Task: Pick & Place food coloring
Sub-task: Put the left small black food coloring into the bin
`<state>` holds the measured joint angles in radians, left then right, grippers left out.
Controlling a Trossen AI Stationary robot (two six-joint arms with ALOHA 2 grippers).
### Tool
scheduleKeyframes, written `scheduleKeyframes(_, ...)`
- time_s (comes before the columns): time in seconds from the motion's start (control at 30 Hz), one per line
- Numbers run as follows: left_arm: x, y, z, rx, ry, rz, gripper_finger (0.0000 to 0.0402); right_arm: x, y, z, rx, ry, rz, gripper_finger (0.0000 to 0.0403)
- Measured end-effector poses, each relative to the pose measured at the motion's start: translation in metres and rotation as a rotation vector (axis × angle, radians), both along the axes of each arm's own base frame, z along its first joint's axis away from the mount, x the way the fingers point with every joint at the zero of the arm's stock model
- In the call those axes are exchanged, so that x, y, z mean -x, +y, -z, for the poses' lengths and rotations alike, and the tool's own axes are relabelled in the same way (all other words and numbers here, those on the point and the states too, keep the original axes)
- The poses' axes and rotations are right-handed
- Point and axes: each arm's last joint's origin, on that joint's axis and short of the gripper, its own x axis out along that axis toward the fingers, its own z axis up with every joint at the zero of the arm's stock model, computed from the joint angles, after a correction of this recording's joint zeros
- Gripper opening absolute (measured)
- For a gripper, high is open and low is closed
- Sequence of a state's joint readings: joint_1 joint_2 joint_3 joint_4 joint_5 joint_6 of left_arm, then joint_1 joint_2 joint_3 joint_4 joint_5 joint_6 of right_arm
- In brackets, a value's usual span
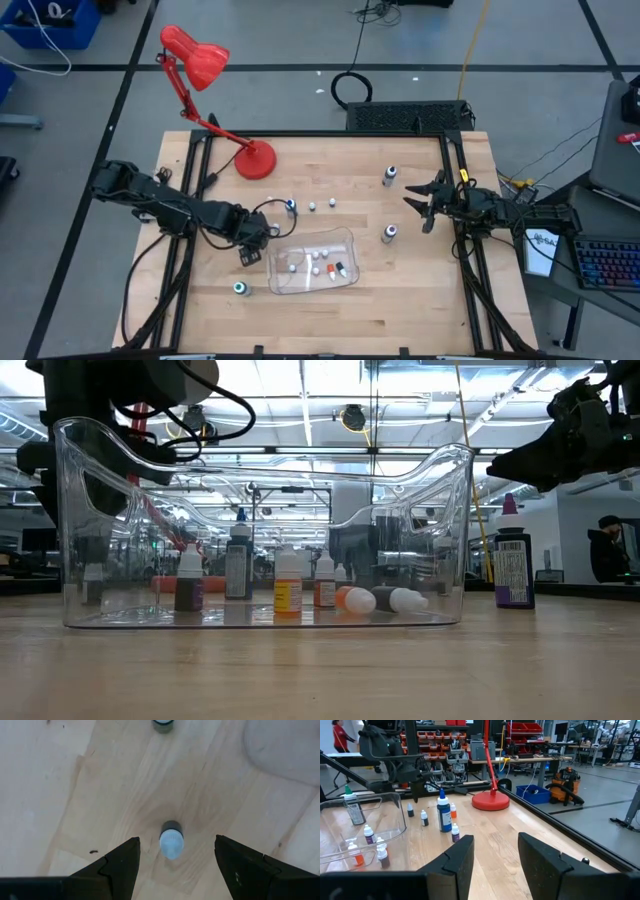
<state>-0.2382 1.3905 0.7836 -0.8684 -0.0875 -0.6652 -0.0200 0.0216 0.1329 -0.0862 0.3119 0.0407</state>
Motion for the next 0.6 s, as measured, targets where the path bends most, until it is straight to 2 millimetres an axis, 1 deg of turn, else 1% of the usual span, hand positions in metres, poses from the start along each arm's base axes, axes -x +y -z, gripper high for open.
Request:
scheduleKeyframes(0.23, 0.013, 0.003, 0.017, -0.004, 0.056, -0.054, 0.0257, 0.0, 0.0, 0.0, 0.0, 0.001, 0.0, 0.0142)
scheduleKeyframes(0.37, 0.012, 0.004, 0.018, -0.027, 0.035, -0.064, 0.0257, 0.0, 0.0, 0.0, 0.0, 0.0, 0.0, 0.0141)
scheduleKeyframes(0.6, 0.007, 0.002, 0.018, -0.018, -0.008, 0.001, 0.0257, 0.0, 0.0, 0.0, 0.0, 0.0, 0.0, 0.0141)
